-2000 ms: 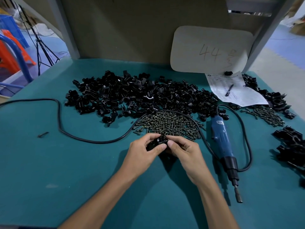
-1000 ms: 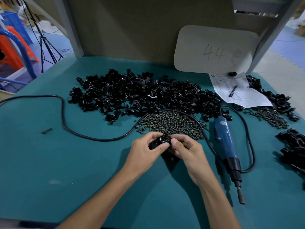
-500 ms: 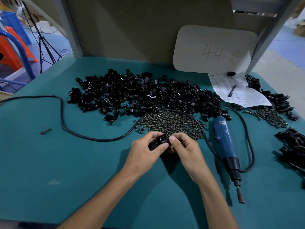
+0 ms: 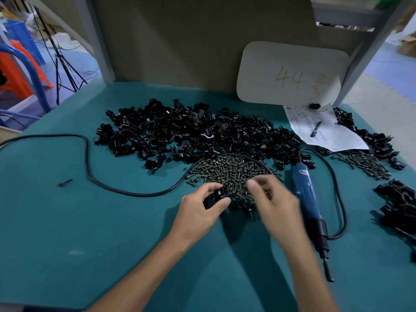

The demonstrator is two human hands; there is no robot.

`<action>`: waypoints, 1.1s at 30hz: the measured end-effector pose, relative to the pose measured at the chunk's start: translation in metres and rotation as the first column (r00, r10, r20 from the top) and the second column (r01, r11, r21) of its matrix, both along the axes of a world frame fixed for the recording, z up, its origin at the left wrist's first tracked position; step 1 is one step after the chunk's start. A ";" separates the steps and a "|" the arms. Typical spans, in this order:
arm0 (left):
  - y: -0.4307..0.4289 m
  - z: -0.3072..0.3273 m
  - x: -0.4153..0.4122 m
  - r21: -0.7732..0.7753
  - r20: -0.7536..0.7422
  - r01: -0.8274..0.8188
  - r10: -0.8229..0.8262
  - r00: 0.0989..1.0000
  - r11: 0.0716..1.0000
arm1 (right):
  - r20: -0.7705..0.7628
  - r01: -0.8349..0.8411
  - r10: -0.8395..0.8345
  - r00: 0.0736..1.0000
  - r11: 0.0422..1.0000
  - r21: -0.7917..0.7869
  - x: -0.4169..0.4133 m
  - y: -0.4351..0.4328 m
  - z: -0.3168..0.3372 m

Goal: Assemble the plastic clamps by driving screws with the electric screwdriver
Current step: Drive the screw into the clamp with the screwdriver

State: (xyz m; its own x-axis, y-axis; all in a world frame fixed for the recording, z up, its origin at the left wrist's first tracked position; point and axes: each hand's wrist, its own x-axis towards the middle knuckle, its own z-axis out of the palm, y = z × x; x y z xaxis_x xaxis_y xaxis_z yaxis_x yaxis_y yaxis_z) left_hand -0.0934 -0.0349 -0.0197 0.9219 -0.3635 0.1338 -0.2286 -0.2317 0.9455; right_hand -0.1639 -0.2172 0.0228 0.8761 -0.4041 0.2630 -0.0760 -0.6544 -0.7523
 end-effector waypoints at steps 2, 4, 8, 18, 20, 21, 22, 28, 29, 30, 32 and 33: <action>0.000 -0.001 0.000 -0.002 -0.021 0.006 -0.006 1.000 1.000 | -0.048 0.198 -0.215 0.976 0.952 -0.233 -0.007 -0.035 0.014; 0.000 0.000 -0.001 0.008 -0.016 0.012 -0.012 1.000 1.000 | -0.281 0.262 -0.379 0.882 0.889 -0.376 -0.015 -0.065 0.017; -0.001 0.004 -0.002 0.017 0.003 0.010 -0.010 1.000 1.000 | -0.561 0.224 -0.380 0.735 0.918 -0.327 -0.022 -0.091 0.015; -0.001 0.007 -0.007 0.031 0.040 0.007 -0.008 0.999 1.000 | -0.108 0.262 -0.373 0.922 0.395 0.881 -0.020 -0.091 0.038; 0.000 0.006 -0.006 0.030 0.047 0.008 -0.009 0.999 1.000 | -0.015 0.099 -0.425 0.905 0.175 0.980 -0.011 -0.078 0.045; 0.000 0.006 -0.006 0.033 0.049 0.010 -0.012 0.999 0.999 | 0.008 0.032 -0.463 0.886 0.079 0.996 -0.005 -0.071 0.047; 0.000 0.006 -0.006 0.036 0.051 0.013 -0.015 0.999 0.999 | 0.014 -0.008 -0.508 0.861 0.013 1.000 0.002 -0.064 0.047; 0.001 0.006 -0.007 0.049 0.045 0.024 -0.027 0.999 0.998 | -0.006 0.032 -0.708 0.707 0.023 0.999 0.038 -0.041 0.030; 0.001 0.006 -0.007 0.048 0.044 0.023 -0.025 0.999 0.999 | -0.001 0.032 -0.715 0.699 0.030 0.999 0.041 -0.040 0.028; 0.000 0.006 -0.007 0.050 0.042 0.026 -0.028 0.999 0.998 | 0.005 0.031 -0.719 0.695 0.037 0.999 0.043 -0.039 0.026; 0.000 0.005 -0.006 0.056 0.037 0.037 -0.039 0.999 0.998 | 0.026 0.023 -0.728 0.685 0.057 0.998 0.047 -0.037 0.023; 0.000 0.005 -0.006 0.058 0.034 0.043 -0.045 0.998 0.997 | 0.036 0.017 -0.731 0.681 0.065 0.998 0.048 -0.036 0.021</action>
State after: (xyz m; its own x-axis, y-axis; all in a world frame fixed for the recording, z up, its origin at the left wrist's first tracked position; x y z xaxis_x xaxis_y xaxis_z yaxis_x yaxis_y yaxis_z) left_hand -0.0996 -0.0346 -0.0150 0.9001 -0.4113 0.1433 -0.2723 -0.2745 0.9222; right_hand -0.1157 -0.2533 0.0441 0.3975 -0.8455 -0.3567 0.4876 0.5239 -0.6984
